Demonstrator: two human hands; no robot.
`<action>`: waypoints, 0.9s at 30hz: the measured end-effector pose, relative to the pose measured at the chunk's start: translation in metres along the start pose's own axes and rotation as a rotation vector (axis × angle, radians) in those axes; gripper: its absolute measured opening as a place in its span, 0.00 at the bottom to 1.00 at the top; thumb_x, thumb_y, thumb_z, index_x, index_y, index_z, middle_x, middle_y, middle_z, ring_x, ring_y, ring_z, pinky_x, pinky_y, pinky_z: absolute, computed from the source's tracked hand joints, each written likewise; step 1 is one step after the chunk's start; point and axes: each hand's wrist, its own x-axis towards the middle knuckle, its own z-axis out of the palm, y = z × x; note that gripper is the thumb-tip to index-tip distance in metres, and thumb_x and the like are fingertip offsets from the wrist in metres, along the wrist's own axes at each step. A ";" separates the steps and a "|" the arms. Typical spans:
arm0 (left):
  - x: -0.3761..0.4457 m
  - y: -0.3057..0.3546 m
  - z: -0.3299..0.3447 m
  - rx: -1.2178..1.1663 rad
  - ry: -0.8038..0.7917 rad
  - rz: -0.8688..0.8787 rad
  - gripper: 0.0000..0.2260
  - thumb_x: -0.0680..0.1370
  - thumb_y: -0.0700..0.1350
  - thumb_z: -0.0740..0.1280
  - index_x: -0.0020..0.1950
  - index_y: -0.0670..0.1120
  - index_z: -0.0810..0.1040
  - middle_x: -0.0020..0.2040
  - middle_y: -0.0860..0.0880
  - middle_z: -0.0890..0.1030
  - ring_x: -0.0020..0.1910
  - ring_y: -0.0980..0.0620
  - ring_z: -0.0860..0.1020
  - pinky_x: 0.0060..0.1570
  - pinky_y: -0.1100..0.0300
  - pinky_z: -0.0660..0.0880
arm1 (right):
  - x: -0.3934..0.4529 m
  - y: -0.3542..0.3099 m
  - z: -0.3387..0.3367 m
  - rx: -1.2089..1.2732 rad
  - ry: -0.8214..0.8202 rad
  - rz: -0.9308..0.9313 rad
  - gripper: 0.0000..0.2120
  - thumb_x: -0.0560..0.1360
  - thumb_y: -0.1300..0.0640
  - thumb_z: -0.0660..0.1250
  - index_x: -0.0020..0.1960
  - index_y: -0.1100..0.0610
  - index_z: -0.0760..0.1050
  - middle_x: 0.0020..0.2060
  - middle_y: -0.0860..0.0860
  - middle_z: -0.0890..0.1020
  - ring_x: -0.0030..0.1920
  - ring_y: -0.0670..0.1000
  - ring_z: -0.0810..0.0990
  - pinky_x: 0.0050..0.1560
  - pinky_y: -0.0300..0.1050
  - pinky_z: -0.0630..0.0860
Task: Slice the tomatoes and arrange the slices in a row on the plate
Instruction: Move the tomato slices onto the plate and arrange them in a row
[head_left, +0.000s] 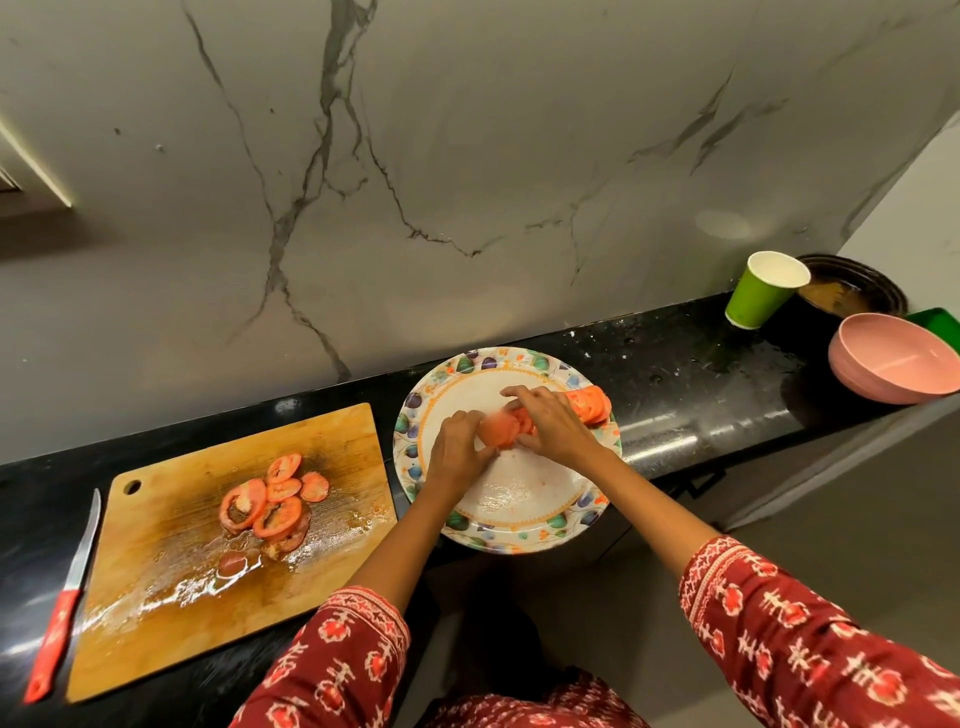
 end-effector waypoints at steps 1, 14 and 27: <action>0.000 -0.001 0.000 -0.001 -0.003 0.001 0.24 0.71 0.47 0.72 0.65 0.42 0.71 0.60 0.42 0.75 0.59 0.46 0.73 0.58 0.53 0.72 | 0.000 0.000 0.000 0.008 0.002 -0.002 0.29 0.72 0.59 0.69 0.70 0.53 0.63 0.61 0.49 0.77 0.64 0.51 0.68 0.62 0.46 0.61; -0.024 -0.038 -0.043 -0.045 0.204 0.007 0.18 0.73 0.40 0.70 0.63 0.41 0.73 0.56 0.42 0.77 0.55 0.44 0.75 0.52 0.53 0.72 | 0.001 -0.019 -0.004 0.159 0.103 0.056 0.23 0.72 0.59 0.71 0.66 0.56 0.68 0.59 0.55 0.77 0.60 0.54 0.74 0.59 0.49 0.74; -0.140 -0.151 -0.150 0.057 0.483 -0.197 0.11 0.74 0.39 0.67 0.56 0.42 0.77 0.52 0.44 0.80 0.52 0.46 0.77 0.51 0.54 0.73 | 0.018 -0.153 0.054 0.186 -0.026 -0.173 0.18 0.74 0.59 0.68 0.62 0.58 0.70 0.54 0.55 0.80 0.56 0.54 0.77 0.54 0.49 0.75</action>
